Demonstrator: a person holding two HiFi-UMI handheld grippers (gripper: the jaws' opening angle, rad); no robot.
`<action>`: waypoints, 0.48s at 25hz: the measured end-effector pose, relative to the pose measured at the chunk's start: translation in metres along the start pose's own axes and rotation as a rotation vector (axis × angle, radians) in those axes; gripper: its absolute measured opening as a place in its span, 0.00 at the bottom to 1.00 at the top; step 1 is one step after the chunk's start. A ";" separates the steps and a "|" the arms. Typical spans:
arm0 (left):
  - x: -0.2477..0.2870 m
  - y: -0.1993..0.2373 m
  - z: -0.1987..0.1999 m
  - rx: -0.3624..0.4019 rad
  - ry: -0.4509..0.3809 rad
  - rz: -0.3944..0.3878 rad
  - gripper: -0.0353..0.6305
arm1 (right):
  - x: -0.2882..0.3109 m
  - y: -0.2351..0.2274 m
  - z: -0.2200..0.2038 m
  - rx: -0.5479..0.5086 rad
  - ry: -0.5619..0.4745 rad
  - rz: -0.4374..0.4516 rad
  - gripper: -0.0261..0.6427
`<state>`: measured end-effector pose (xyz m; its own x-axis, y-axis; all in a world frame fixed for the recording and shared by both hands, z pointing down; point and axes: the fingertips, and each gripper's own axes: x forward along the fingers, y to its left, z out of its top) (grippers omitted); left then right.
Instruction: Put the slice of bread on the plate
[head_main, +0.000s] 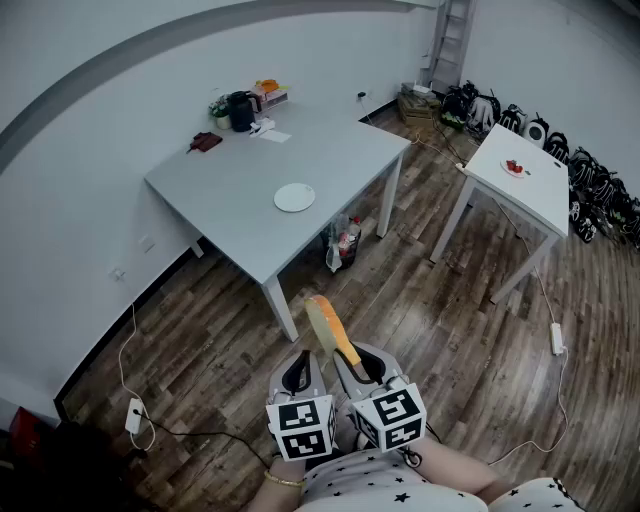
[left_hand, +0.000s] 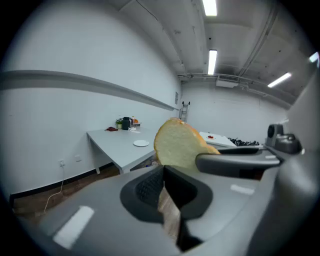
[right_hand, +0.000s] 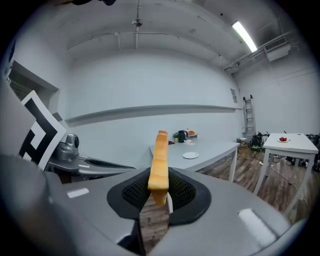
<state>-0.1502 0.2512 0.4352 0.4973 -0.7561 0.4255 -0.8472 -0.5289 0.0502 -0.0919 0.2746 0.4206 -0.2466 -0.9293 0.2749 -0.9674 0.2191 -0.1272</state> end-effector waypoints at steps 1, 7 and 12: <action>0.000 0.004 0.000 0.000 -0.001 0.000 0.06 | 0.003 0.003 -0.001 0.014 -0.001 0.005 0.16; 0.002 0.031 -0.001 -0.005 -0.006 -0.007 0.06 | 0.022 0.018 -0.004 0.024 0.009 0.001 0.17; 0.006 0.039 -0.007 -0.018 0.002 -0.035 0.06 | 0.029 0.025 -0.013 0.033 0.024 -0.010 0.17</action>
<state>-0.1821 0.2287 0.4465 0.5265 -0.7362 0.4252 -0.8324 -0.5481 0.0817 -0.1243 0.2575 0.4377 -0.2385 -0.9239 0.2990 -0.9675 0.1994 -0.1558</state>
